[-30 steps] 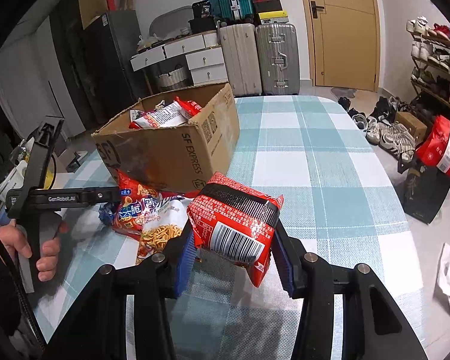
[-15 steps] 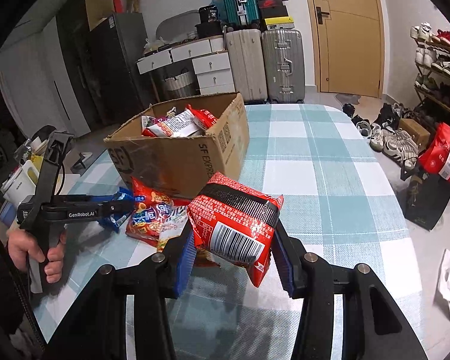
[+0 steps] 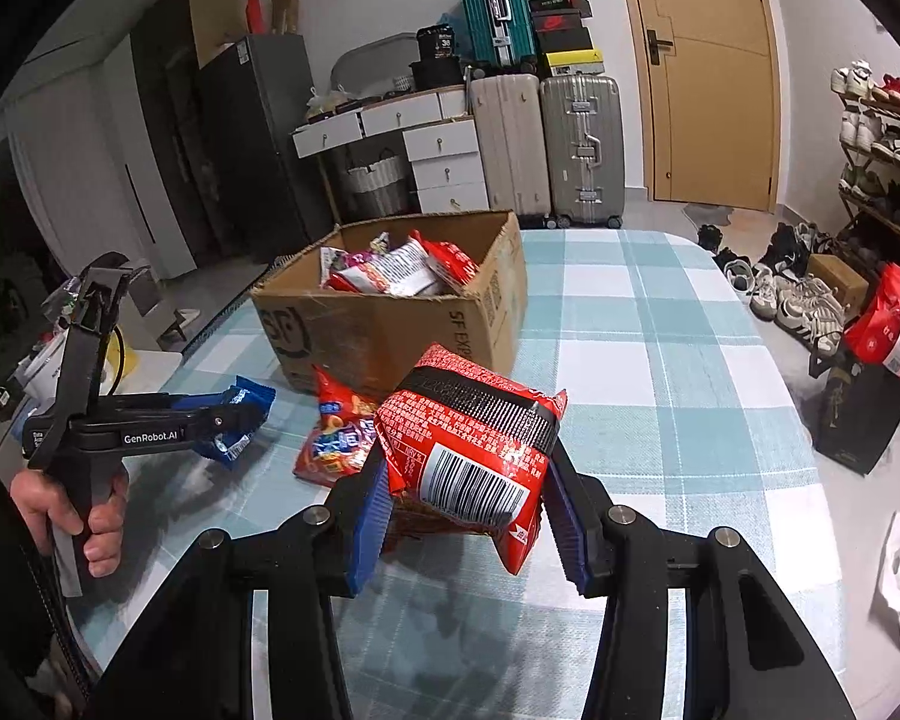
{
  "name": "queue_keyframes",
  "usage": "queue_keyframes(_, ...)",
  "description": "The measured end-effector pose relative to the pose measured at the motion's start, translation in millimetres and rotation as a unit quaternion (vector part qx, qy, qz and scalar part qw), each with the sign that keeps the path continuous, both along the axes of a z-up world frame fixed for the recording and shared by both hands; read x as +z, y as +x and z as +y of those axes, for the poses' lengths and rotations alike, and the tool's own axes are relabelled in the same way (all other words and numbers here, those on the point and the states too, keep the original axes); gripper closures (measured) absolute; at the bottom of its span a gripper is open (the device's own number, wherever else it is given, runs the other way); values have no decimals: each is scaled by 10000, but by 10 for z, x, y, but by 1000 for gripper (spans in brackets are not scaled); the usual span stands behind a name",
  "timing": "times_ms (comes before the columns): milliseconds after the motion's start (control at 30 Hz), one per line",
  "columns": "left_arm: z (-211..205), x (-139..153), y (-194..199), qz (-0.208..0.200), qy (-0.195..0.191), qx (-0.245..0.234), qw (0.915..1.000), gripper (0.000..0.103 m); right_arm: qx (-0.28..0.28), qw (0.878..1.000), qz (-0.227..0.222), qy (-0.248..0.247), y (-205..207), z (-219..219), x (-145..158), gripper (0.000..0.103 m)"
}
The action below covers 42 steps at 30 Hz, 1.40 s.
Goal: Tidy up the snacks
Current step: 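Grasp the blue Oreo packet with the left tool while the right tool holds the red packet, then lift both packets and carry them toward the box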
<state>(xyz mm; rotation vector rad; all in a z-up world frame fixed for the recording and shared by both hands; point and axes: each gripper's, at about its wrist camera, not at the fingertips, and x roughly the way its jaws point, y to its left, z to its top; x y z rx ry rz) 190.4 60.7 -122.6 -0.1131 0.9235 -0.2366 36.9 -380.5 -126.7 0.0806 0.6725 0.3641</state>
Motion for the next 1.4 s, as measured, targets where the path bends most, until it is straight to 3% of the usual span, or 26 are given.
queue_keyframes(200, -71, 260, -283, -153, -28, -71, 9999, 63, 139, 9999, -87, 26, -86, 87, 109, 55)
queue_keyframes(567, -88, 674, -442, -385, -218, -239, 9987, 63, 407, 9986, -180, 298, -163, 198, 348, 55)
queue_keyframes(1000, -162, 1168, -283, -661, -149, -390, 9969, 62, 743, 9948, -474, 503, 46, 403, 795, 55)
queue_keyframes(1400, -290, 1408, 236, -710, -78, -407, 9966, 62, 849, 9936, -549, 498, 478, 514, 1030, 55)
